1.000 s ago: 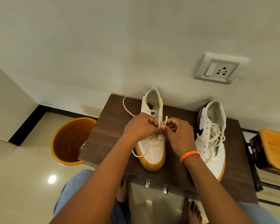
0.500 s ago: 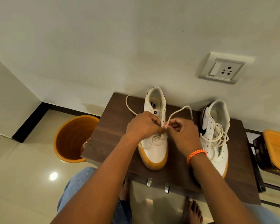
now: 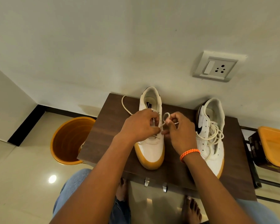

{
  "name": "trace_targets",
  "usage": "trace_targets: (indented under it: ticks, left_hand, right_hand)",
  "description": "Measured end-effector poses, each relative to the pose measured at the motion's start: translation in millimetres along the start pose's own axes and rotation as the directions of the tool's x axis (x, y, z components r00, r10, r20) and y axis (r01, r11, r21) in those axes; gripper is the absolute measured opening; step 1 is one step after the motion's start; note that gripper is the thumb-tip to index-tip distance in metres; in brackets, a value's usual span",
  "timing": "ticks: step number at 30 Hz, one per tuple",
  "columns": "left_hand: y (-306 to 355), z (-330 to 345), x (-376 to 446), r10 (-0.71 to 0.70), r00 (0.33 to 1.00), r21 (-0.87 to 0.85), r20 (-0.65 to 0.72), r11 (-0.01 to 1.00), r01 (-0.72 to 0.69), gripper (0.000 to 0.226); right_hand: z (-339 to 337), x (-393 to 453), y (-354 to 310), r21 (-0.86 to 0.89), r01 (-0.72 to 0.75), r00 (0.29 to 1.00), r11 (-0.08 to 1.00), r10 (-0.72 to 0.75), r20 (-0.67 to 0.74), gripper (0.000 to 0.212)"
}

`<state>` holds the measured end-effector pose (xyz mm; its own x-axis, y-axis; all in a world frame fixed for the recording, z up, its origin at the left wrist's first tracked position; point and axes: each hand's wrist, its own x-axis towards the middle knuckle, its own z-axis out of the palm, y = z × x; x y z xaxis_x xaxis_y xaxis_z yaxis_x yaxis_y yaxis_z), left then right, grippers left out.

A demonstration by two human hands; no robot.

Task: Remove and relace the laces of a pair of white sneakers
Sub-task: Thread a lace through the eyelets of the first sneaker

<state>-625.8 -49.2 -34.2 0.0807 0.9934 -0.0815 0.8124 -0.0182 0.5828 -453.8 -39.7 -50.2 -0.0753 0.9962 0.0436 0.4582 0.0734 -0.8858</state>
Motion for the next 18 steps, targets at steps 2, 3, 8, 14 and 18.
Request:
trace_targets:
  ticks: [2, 3, 8, 14, 18]
  left_hand:
    - [0, -1, 0, -0.001, 1.0, -0.001, 0.013, 1.0, 0.001, 0.024]
    - [0, -1, 0, -0.004, 1.0, -0.001, 0.018, 1.0, 0.004, 0.026]
    - [-3, 0, 0, -0.002, 0.999, 0.025, 0.034, 1.0, 0.002, 0.032]
    - [-2, 1, 0, 0.016, 1.0, 0.05, 0.013, 0.999, -0.016, 0.033]
    - [-2, 1, -1, 0.012, 0.999, 0.053, 0.035, 0.998, -0.014, 0.036]
  right_hand:
    - [-7, 3, -7, 0.131, -0.038, 0.995, 0.991, 0.049, -0.084, 0.007]
    - [-11, 5, -9, 0.177, -0.032, 0.989, 0.984, 0.056, -0.135, 0.006]
    - [-8, 6, 0, 0.082, -0.049, 0.999, 0.995, 0.048, 0.007, 0.003]
    - [2, 0, 3, -0.094, 0.02, 0.998, 0.995, -0.014, 0.058, 0.009]
    - [-5, 5, 1, -0.057, 0.045, 0.998, 0.997, -0.047, -0.029, 0.012]
